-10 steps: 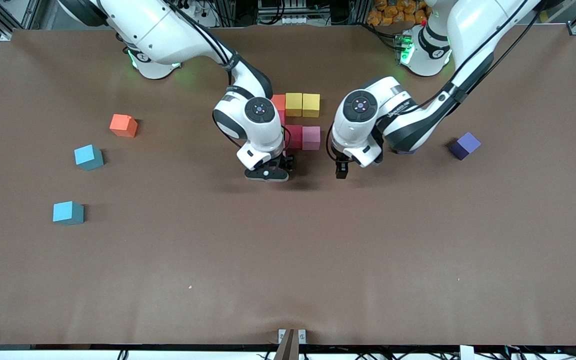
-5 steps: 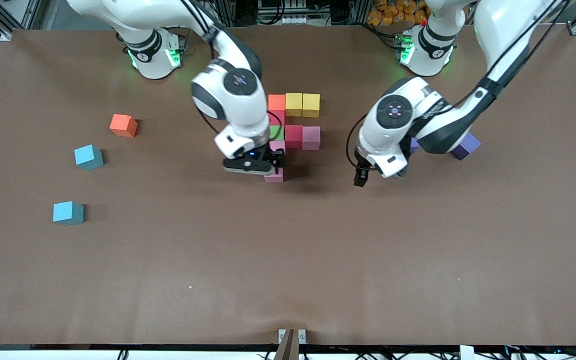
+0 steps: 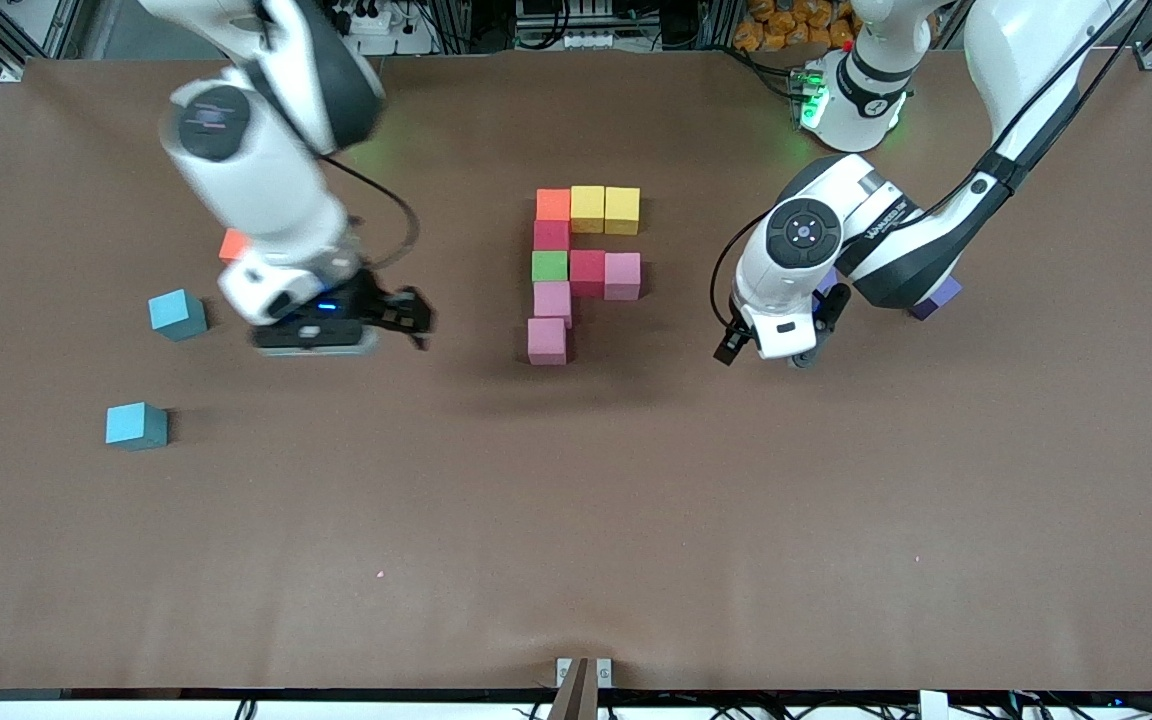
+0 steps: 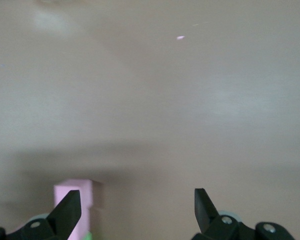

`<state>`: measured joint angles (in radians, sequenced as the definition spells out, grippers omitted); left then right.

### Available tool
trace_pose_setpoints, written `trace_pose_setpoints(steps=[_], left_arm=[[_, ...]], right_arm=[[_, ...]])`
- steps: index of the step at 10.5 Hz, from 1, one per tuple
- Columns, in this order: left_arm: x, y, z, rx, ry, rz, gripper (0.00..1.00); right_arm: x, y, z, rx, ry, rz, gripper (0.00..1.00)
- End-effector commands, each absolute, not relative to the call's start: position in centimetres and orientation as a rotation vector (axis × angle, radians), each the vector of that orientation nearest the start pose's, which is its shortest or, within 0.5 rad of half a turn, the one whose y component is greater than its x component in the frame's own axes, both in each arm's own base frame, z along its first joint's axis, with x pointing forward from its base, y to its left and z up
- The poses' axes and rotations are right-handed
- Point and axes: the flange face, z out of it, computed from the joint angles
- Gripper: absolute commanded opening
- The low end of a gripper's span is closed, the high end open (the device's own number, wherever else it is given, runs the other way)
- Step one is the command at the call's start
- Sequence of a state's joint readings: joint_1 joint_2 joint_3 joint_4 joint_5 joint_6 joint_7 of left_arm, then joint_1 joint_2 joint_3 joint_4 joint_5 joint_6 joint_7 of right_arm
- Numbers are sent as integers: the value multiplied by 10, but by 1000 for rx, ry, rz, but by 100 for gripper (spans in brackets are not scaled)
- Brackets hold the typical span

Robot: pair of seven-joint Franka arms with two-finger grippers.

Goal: Arrange 11 blocks into digit 3
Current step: 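Withdraw the right gripper while the left gripper reaches the purple block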

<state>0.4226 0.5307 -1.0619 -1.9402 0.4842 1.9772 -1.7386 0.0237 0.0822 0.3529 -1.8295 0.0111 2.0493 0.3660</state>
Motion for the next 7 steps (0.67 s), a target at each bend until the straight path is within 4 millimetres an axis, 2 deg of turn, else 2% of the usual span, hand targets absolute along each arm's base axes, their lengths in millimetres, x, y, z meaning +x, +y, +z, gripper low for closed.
trace_pose_setpoints(steps=[1,2,3,4,6,7], left_arm=[[509,-264,315,-2768,-940,195,100],[514,-241,309,-2812,-781,277,100],[517,-219,303,-2856,-643,346,100],[516,-203,297,-2866,-539,372,100],[514,-187,284,-2869,-395,403,100],[513,-181,281,-2862,-318,396,100]], right_arm=[[555,148,546,-3095,-90,-94,100],[558,126,559,-3161,-110,-66,100],[557,116,563,-3199,-93,-22,100],[556,92,570,-3204,-34,4,100],[558,73,613,-3188,29,-20,100],[555,74,619,-3188,29,-1,100]])
